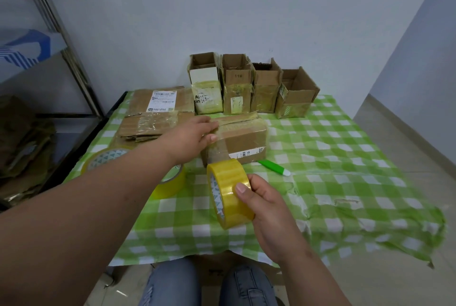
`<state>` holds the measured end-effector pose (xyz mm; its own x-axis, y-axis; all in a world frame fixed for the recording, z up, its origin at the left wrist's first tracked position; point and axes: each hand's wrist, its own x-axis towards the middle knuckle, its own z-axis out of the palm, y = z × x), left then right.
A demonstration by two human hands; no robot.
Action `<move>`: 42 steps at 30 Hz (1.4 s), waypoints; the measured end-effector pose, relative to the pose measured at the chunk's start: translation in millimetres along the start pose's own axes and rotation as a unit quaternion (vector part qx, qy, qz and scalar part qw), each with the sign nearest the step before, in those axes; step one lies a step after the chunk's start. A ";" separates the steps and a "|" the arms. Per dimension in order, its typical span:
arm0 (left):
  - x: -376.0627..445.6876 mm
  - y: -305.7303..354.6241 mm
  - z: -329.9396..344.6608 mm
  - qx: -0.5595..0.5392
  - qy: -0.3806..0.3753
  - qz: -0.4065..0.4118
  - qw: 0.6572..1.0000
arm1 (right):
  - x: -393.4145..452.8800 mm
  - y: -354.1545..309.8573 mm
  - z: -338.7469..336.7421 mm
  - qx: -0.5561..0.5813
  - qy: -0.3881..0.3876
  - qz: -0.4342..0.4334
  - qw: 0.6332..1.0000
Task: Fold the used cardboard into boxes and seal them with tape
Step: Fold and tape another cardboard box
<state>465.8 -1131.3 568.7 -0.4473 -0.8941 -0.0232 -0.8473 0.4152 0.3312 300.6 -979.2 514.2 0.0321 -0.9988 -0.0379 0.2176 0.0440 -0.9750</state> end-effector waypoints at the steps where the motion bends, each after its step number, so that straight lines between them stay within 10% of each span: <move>1: -0.8 0.0 2.5 -0.022 0.016 -0.012 1.000 | 0.8 -0.5 0.1 0.002 0.000 0.001 1.000; 13: -51.9 18.6 34.9 -0.382 0.099 -0.190 0.899 | 1.8 -8.9 -16.5 -0.015 -0.053 0.009 0.998; 22: -60.7 20.0 51.6 -0.601 0.083 -0.276 0.746 | 1.4 -11.9 -33.2 -0.055 -0.080 0.012 0.995; 27: -67.5 26.7 52.3 -0.658 0.062 -0.281 0.696 | 16.1 -19.4 -46.4 -0.130 0.053 0.026 0.990; 31: -70.3 31.1 49.5 -0.675 0.064 -0.280 0.679 | 49.0 -12.4 -60.2 -0.426 0.201 0.022 0.882; 35: -72.3 34.6 50.7 -0.685 0.077 -0.277 0.669 | 64.0 -4.6 -61.8 -0.634 0.176 0.065 0.750; 42: -74.6 37.3 52.4 -0.700 0.083 -0.276 0.653 | 66.8 -10.6 -73.1 -0.686 0.216 0.099 0.688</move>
<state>452.5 -1040.3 533.4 -0.0491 -0.8971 -0.4390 0.2781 -0.4345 0.8567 229.1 -1048.1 506.1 -0.4291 -0.9028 0.0288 -0.8838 0.4130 -0.2197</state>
